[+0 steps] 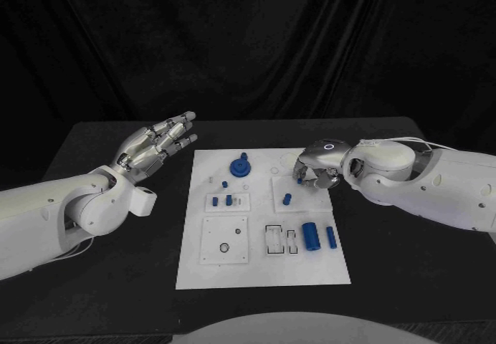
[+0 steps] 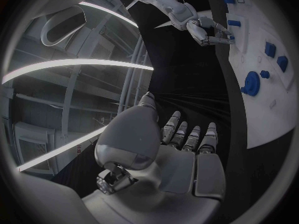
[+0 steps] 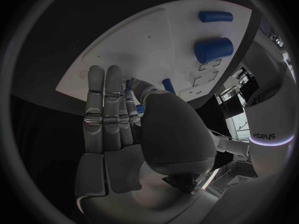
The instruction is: Assemble the parts on the task board
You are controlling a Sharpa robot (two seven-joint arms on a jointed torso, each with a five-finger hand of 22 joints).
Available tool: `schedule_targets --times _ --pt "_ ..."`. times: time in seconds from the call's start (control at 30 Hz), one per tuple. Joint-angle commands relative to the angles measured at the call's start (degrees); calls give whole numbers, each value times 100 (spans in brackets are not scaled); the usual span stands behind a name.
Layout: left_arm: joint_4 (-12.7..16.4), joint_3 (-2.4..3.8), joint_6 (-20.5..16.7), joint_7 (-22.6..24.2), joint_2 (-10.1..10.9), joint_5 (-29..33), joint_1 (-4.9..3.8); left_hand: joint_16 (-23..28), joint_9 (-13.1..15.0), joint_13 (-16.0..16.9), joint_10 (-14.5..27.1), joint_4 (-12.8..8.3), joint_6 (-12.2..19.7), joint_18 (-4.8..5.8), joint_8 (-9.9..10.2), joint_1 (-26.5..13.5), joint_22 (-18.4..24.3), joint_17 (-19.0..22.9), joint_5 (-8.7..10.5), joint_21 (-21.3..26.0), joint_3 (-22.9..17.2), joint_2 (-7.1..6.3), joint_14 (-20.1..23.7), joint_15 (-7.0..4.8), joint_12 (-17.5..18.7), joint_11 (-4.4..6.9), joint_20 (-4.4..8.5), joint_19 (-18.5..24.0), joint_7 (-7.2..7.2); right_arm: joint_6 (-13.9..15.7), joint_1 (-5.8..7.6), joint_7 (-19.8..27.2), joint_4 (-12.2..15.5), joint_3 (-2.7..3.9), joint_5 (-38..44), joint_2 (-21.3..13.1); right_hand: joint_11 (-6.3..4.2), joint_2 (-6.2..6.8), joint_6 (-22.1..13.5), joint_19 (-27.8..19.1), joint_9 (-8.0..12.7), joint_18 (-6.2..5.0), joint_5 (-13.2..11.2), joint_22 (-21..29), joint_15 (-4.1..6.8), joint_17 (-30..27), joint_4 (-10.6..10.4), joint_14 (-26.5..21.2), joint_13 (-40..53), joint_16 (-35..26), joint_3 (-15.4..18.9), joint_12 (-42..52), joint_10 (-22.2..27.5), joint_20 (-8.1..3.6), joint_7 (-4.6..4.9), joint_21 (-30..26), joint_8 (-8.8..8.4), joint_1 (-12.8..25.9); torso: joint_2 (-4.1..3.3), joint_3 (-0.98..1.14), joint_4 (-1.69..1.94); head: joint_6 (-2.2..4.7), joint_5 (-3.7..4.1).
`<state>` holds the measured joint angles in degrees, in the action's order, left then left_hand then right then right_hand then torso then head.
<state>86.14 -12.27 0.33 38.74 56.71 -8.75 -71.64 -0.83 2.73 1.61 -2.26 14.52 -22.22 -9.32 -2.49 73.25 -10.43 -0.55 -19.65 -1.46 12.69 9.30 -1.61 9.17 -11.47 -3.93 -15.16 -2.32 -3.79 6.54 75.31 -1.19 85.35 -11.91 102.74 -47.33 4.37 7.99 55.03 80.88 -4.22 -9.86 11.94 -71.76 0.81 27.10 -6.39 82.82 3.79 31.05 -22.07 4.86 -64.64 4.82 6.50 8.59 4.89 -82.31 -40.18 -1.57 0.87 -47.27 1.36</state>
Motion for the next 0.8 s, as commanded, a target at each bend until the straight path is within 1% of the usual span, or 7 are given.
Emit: schedule_targets --times 0.03,0.13,0.27,0.37,0.5,0.63,0.8 --pt "-11 5 -70 1338 -28 43 5 -45 4 12 -4 -59 -24 -87 -12 82 -79 -17 -79 -39 9 7 -43 72 -35 -69 -63 -51 -2 92 -26 81 -21 2 -21 22 -8 27 136 -13 -25 -25 -36 -23 21 12 9 -3 5 -28 -80 12 -84 -27 19 -20 75 47 3 1 -2 1 7" --pt "-24 5 -73 1322 -44 43 6 -70 3 13 -10 -87 -16 -87 -10 110 -137 -26 -117 -57 13 21 -75 102 -43 -92 -90 -93 5 90 -41 94 -45 2 -23 47 -14 24 218 -13 -41 -26 -26 -36 23 17 38 -4 4 -27 -127 9 -112 -30 44 -26 106 35 4 1 -3 1 9" --pt "-37 5 -73 1291 -63 43 8 -104 4 16 -21 -119 -20 -85 -11 139 -201 -37 -157 -80 17 43 -115 137 -61 -125 -120 -147 4 82 -63 111 -84 3 -24 74 -21 6 427 -13 -91 -26 -2 -71 30 25 109 -6 2 -25 -211 3 -169 -38 72 -23 193 0 1 0 3 -19 -6" --pt "-42 5 -70 1269 -71 43 9 -131 4 17 -29 -146 -22 -82 -12 163 -260 -44 -192 -101 20 53 -146 163 -71 -145 -137 -194 -2 76 -78 121 -108 3 -45 89 -21 9 455 -12 -98 -24 -14 -81 29 27 113 -6 2 -24 -215 2 -183 -39 79 -14 202 12 0 0 3 -24 -10" --pt "-49 5 -59 1244 -79 43 10 -154 3 18 -32 -180 -13 -76 -10 192 -307 -50 -228 -120 20 65 -170 184 -75 -168 -147 -239 5 69 -102 138 -134 3 -111 115 -18 11 459 -9 -101 -18 -40 -95 22 30 115 -3 4 -22 -221 5 -209 -36 86 8 196 32 5 2 -3 -51 -26" --pt "-54 5 -49 1222 -86 43 11 -179 7 21 -43 -213 -39 -65 -16 218 -333 -56 -263 -134 17 78 -197 205 -92 -183 -151 -277 -12 90 -117 157 -151 3 -134 132 -27 -27 552 -8 -128 -20 -48 -125 26 36 188 -2 8 -19 -283 22 -301 -41 96 15 228 -32 4 3 -2 -58 -29" --pt "-61 5 -32 1189 -93 43 13 -212 9 23 -55 -272 -47 -41 -17 266 -350 -63 -332 -146 8 94 -228 235 -107 -208 -156 -317 -26 155 -125 177 -161 3 -145 131 -50 -81 752 -7 -193 -19 -59 -204 49 47 351 -6 10 -19 -352 45 -471 -66 97 59 305 -170 5 0 -3 -71 -31"
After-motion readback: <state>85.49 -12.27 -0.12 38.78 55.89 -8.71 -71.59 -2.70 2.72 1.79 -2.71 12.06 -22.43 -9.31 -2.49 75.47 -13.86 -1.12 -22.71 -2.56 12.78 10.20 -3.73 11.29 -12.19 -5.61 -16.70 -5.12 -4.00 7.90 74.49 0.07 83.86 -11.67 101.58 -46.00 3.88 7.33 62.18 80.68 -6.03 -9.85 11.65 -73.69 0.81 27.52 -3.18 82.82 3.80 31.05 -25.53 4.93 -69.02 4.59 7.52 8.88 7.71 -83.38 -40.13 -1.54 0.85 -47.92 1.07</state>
